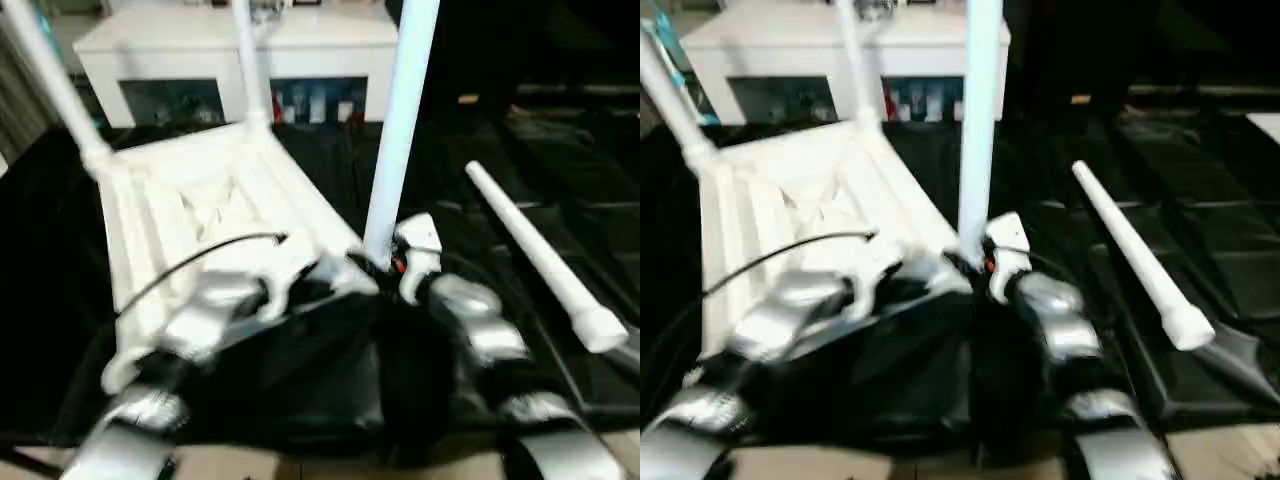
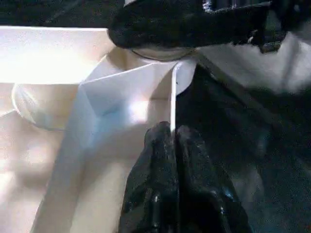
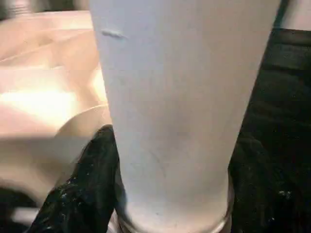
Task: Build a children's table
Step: Rotate leg to tighten
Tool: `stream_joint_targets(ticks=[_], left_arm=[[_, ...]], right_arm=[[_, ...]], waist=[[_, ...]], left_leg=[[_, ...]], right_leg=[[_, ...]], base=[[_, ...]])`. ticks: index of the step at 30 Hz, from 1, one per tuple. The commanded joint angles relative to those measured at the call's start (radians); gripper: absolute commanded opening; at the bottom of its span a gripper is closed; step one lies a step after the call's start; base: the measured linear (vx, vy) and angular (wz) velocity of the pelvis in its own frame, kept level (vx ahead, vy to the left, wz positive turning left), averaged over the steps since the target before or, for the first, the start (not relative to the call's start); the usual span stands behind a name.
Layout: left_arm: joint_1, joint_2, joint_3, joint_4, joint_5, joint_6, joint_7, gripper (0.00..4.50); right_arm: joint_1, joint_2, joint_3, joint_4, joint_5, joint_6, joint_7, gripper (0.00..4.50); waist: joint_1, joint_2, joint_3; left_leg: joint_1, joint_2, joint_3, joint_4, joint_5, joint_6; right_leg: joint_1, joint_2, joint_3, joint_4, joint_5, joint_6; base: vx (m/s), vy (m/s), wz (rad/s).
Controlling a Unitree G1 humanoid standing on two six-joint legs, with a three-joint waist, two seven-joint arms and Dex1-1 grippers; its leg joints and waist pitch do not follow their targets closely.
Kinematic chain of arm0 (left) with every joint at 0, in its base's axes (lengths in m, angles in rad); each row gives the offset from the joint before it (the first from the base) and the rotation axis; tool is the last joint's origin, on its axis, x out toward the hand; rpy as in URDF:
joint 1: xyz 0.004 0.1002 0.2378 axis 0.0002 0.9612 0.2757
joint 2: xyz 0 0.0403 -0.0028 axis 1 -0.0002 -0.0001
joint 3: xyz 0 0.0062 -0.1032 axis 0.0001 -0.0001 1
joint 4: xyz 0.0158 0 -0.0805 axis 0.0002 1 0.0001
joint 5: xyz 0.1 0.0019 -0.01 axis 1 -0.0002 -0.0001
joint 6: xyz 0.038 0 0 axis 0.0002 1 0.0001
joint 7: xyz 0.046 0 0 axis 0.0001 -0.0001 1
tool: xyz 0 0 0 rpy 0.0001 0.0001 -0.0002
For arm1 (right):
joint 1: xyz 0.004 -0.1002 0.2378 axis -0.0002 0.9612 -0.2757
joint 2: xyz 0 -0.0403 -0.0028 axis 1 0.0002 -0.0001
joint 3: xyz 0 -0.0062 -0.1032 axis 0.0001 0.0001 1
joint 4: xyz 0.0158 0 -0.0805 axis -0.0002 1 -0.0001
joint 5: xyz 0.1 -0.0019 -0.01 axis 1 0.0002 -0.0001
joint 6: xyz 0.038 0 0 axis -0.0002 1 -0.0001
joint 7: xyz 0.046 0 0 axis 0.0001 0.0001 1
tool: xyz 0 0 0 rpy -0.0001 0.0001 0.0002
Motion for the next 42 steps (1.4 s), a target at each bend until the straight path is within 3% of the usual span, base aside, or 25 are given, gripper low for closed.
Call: stream_joint_targets(ticks=[1, 6, 10, 16, 18, 22, 30, 31, 33, 35, 36, 37, 39, 42], left_arm=[[-0.039, -0.041, 0.03, 0.095, 0.022, 0.032, 0.144, 0.0], [-0.125, -0.141, 0.051, 0.232, 0.024, -0.011, 0.279, 0.0], [-0.146, -0.162, 0.044, 0.272, 0.03, -0.046, 0.275, 0.0], [-0.159, -0.162, 0.037, 0.312, 0.037, -0.087, 0.246, 0.0], [-0.162, -0.163, 0.037, 0.322, 0.039, -0.094, 0.241, 0.0], [-0.163, -0.16, 0.036, 0.336, 0.04, -0.114, 0.217, 0.0], [-0.181, -0.169, 0.048, 0.358, 0.033, -0.192, 0.201, 0.0], [-0.189, -0.178, 0.076, 0.354, 0.0, -0.204, 0.175, 0.0], [-0.191, -0.183, 0.091, 0.344, -0.023, -0.196, 0.149, 0.44], [-0.196, -0.186, 0.102, 0.331, -0.04, -0.2, 0.131, 0.57], [-0.197, -0.186, 0.101, 0.328, -0.038, -0.206, 0.131, 0.62], [-0.197, -0.187, 0.101, 0.328, -0.039, -0.208, 0.129, 0.62], [-0.2, -0.189, 0.108, 0.329, -0.046, -0.218, 0.124, 0.94], [-0.202, -0.185, 0.125, 0.315, -0.058, -0.228, 0.119, 1.02]], right_arm=[[-0.006, 0.028, 0.008, 0.078, -0.042, 0.08, -0.146, 2.67], [-0.06, 0.086, -0.016, 0.17, -0.051, 0.112, -0.326, 2.67], [-0.075, 0.094, -0.029, 0.199, -0.05, 0.112, -0.349, 2.67], [-0.084, 0.099, -0.073, 0.219, -0.015, 0.098, -0.361, 2.67], [-0.087, 0.099, -0.084, 0.22, -0.005, 0.092, -0.358, 3.23], [-0.097, 0.086, -0.101, 0.226, 0.006, 0.069, -0.341, 3.71], [-0.057, 0.028, -0.132, 0.107, 0.002, 0.025, -0.353, 3.9], [-0.021, 0.018, -0.139, 0.035, 0.018, 0.026, -0.317, 3.9], [0.015, 0.009, -0.126, -0.032, 0.021, 0.025, -0.279, 3.95], [0.086, -0.01, -0.093, -0.16, 0.022, 0.028, -0.223, 3.95], [0.109, -0.016, -0.086, -0.199, 0.023, 0.031, -0.209, 3.95], [0.123, -0.02, -0.082, -0.223, 0.026, 0.038, -0.198, 3.95], [0.169, -0.035, -0.073, -0.304, 0.04, 0.065, -0.162, 3.95], [0.212, -0.05, -0.074, -0.391, 0.057, 0.086, -0.132, 3.95]], waist=[[-0.001, -0.01, -0.048], [0.009, -0.011, -0.05], [0.019, -0.01, -0.052], [0.02, -0.007, -0.048], [0.02, -0.008, -0.048], [0.014, -0.008, -0.044], [0.022, -0.009, -0.045], [0.027, -0.009, -0.047], [0.03, -0.01, -0.052], [0.037, -0.008, -0.064], [0.037, -0.008, -0.064], [0.038, -0.01, -0.073], [0.04, -0.01, -0.071], [0.04, -0.008, -0.066]], left_leg=[[0.012, 0.031, -0.008, -0.078, -0.213, 0.021], [0.016, 0.031, -0.008, -0.079, -0.212, 0.025], [0.007, 0.033, -0.012, -0.08, -0.184, 0.04], [0.01, 0.034, -0.011, -0.085, -0.227, 0.037], [0.013, 0.033, -0.01, -0.085, -0.24, 0.033], [0.011, 0.034, -0.015, -0.092, -0.281, 0.021], [0.01, 0.033, -0.011, -0.09, -0.232, 0.042], [0.012, 0.035, -0.01, -0.088, -0.214, 0.052], [0.006, 0.034, -0.01, -0.083, -0.169, 0.07], [-0.002, 0.036, -0.012, -0.07, -0.053, 0.114], [-0.002, 0.036, -0.012, -0.07, -0.053, 0.114], [-0.006, 0.033, -0.012, -0.056, 0.013, 0.159], [-0.01, 0.031, -0.011, -0.048, 0.061, 0.21], [-0.011, 0.034, -0.009, -0.05, 0.006, 0.221]], right_leg=[[0.042, -0.064, 0.045, -0.086, -0.229, -0.21], [0.041, -0.066, 0.045, -0.09, -0.22, -0.203], [0.049, -0.07, 0.044, -0.082, -0.152, -0.199], [0.046, -0.072, 0.044, -0.091, -0.209, -0.191], [0.044, -0.072, 0.045, -0.094, -0.223, -0.188], [0.045, -0.073, 0.044, -0.097, -0.271, -0.177], [0.046, -0.072, 0.047, -0.099, -0.235, -0.174], [0.047, -0.072, 0.047, -0.096, -0.196, -0.178], [0.053, -0.074, 0.046, -0.088, -0.137, -0.194], [0.057, -0.071, 0.043, -0.064, 0.052, -0.216], [0.057, -0.071, 0.043, -0.064, 0.052, -0.216], [0.055, -0.069, 0.041, -0.047, 0.192, -0.232], [0.05, -0.068, 0.038, -0.043, 0.268, -0.242], [0.049, -0.074, 0.036, -0.052, 0.184, -0.251]], base=[[0.0, 0.0, 0.0], [0.0, 0.0, 0.0], [0.0, 0.0, 0.0], [0.0, 0.0, 0.0], [0.0, 0.0, 0.0], [0.0, 0.0, 0.0], [0.0, 0.0, 0.0], [0.0, 0.0, 0.0], [0.0, 0.0, 0.0], [0.0, 0.0, 0.0], [0.0, 0.0, 0.0], [0.0, 0.0, 0.0], [0.0, 0.0, 0.0], [0.0, 0.0, 0.0]])
